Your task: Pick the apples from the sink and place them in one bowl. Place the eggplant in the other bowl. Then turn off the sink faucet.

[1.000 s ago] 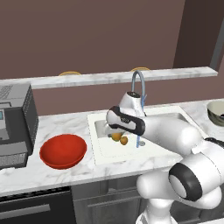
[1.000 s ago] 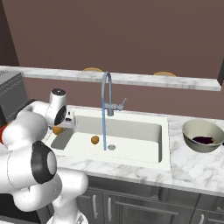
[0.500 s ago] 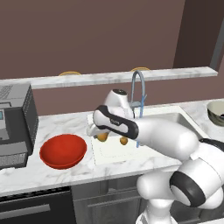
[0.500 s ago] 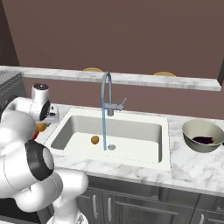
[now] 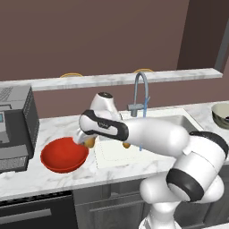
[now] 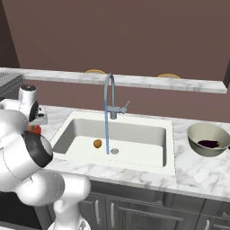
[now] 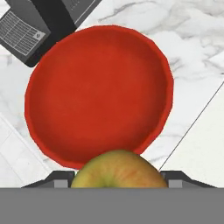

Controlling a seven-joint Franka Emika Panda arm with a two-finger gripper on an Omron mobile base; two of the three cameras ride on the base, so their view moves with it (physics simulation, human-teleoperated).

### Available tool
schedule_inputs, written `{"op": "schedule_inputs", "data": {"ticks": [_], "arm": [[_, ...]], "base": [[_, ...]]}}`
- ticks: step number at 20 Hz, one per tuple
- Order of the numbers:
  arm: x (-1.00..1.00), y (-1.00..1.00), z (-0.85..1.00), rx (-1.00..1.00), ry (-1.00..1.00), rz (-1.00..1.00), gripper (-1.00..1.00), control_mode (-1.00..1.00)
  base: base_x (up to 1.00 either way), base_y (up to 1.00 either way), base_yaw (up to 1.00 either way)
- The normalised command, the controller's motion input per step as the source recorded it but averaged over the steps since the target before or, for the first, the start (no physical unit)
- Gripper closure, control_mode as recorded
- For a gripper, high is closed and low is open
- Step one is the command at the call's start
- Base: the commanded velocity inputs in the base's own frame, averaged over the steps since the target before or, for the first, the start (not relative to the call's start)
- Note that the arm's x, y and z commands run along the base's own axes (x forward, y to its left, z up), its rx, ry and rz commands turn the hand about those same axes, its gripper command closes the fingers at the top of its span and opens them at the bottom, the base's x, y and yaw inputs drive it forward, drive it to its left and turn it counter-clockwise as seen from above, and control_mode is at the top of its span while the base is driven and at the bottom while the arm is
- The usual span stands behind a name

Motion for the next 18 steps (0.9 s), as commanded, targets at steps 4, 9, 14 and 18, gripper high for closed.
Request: {"op": "schedule_inputs", "data": {"ticks": [4, 9, 14, 18], "arm": [[0.00, 0.52, -0.24, -0.06, 0.00, 0.09, 1.00, -1.00], [0.14, 0.38, -0.23, -0.04, 0.00, 0.05, 1.00, -1.00], [0.10, 0.14, -0.36, -0.02, 0.00, 0.00, 1.00, -1.00], [0.11, 0.04, -0.32, 0.00, 0.00, 0.00, 1.00, -1.00]], "base": [[0.00, 0.00, 0.00], [0.00, 0.00, 0.00], [0.00, 0.00, 0.00], [0.00, 0.00, 0.00]]}}
